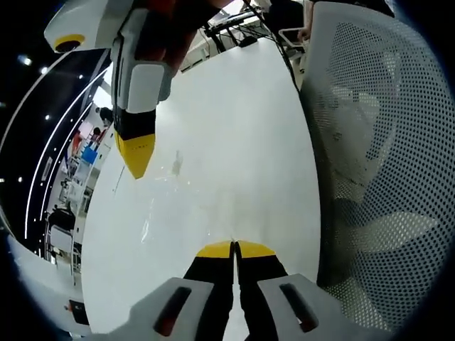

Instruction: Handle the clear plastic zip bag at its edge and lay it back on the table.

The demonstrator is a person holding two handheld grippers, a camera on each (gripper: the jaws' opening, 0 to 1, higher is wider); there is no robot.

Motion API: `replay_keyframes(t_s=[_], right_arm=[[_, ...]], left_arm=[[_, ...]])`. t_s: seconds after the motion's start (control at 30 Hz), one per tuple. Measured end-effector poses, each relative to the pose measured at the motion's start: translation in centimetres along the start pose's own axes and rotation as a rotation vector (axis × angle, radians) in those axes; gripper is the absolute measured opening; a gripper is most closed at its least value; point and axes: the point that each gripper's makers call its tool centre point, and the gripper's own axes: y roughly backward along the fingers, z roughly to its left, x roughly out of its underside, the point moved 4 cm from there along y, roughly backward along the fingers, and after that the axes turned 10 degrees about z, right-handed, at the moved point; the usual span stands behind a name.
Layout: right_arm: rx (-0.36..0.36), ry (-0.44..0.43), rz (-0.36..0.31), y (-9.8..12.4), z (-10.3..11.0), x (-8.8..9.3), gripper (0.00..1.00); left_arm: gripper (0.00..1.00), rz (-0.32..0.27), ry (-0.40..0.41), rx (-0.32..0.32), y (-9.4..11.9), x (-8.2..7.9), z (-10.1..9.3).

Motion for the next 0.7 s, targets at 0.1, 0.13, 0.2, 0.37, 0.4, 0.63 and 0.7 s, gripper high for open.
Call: replay_keyframes(t_s=[0.1, 0.13, 0.2, 0.37, 0.4, 0.63, 0.7], right_arm=[[-0.003, -0.001, -0.001, 0.0, 0.0, 0.0, 0.00], [-0.004, -0.001, -0.002, 0.0, 0.0, -0.1, 0.00], [-0.009, -0.002, -0.003, 0.0, 0.1, -0.1, 0.00], [-0.026, 0.020, 0.005, 0.0, 0.6, -0.1, 0.00], [-0.029, 0.019, 0.004, 0.0, 0.7, -0.1, 0.00], [-0.045, 0.030, 0.004, -0.5, 1.0, 0.2, 0.00], [-0.054, 0.039, 0.011, -0.4, 1.2, 0.4, 0.00]], left_arm=[[0.00, 0.003, 0.004, -0.001, 0.0, 0.1, 0.1], [0.00, 0.003, 0.007, -0.002, 0.0, 0.2, 0.1], [0.00, 0.007, 0.011, -0.001, 0.1, 0.3, 0.1], [0.00, 0.010, 0.028, -0.005, 0.2, 0.6, 0.6], [0.00, 0.009, 0.030, -0.006, 0.2, 0.6, 0.8], [0.00, 0.008, 0.063, -0.003, 0.2, 0.4, 1.2], [0.00, 0.005, 0.075, -0.004, 0.2, 0.3, 1.3]])
